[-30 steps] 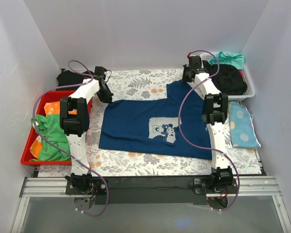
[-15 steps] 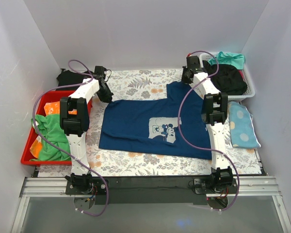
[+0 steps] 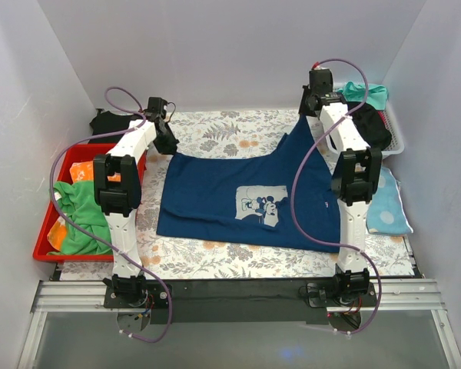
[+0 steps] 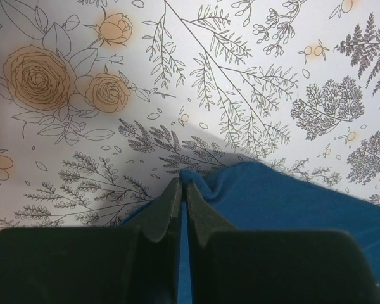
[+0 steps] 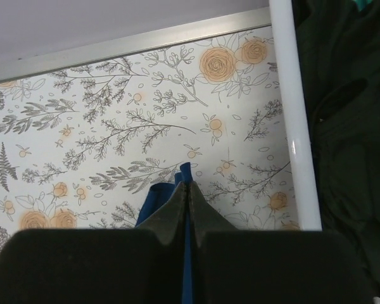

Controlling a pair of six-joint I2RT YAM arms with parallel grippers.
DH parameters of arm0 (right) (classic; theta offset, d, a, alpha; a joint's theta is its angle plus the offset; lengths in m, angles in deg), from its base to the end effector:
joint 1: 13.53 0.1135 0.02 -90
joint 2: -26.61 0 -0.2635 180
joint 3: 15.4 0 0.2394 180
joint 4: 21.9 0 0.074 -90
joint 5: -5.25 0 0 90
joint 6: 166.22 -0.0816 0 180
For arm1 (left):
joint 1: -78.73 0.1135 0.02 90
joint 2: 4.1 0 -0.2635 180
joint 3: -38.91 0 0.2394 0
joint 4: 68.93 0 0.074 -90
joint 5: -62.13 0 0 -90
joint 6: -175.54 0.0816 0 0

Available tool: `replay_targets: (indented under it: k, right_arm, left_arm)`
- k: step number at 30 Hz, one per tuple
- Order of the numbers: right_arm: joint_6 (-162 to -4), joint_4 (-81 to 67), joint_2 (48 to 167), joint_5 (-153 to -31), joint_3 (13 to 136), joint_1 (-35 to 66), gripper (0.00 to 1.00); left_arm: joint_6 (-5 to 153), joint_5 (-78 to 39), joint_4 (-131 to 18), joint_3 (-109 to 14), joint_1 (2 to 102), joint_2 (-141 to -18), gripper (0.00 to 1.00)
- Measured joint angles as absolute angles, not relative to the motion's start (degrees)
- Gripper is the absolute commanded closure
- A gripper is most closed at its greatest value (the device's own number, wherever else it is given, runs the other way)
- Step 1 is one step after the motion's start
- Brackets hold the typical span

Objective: Fold and stack the t-shirts
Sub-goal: Grap the side of the flattened tshirt furthest away from the robot with both arms, then fold the other side of the tshirt into a rectangle

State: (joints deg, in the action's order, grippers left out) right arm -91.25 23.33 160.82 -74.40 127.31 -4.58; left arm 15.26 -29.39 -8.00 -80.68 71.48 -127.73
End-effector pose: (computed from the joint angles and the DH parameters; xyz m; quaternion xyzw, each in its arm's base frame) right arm 0.5596 0.0733 0.2455 0.0876 0.8868 0.0139 0.4535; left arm 0.4671 -0.0572 0.1751 -0.5127 0.8307 -0.1256 0.1771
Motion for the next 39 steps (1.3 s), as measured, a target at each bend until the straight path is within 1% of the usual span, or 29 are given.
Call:
replay_targets:
  k: [4,7,16,25,31,39]
  right_arm:
    - [-91.29,23.55,157.63,-74.53,124.91,-4.89,0.99]
    - [-91.42,24.05,154.94,-75.19,120.54,-4.91,0.99]
    - [-92.17,26.13,143.71,-76.3,103.16,-4.93,0.99]
    - [-92.67,25.58,126.4,-75.56,87.71,-4.95,0.99]
    - [-93.52,25.82,116.5,-74.38,74.33,-6.11,0.99]
    - [-94.42,26.63,109.61,-73.13,64.12,-8.86,0.99]
  left_arm:
    - [15.23,-30.02,-7.63,-80.66,71.48,-126.53,1.0]
    - [15.12,-30.96,-7.61,-80.16,71.48,-124.34,1.0]
    - [14.14,-32.84,-8.2,-75.48,71.48,-115.16,1.0]
    - [13.57,-32.91,-9.05,-68.86,71.42,-114.31,1.0]
    - [12.65,-33.65,-8.68,-65.97,71.42,-112.37,1.0]
    - [10.29,-36.08,-7.7,-63.37,71.48,-105.24,1.0]
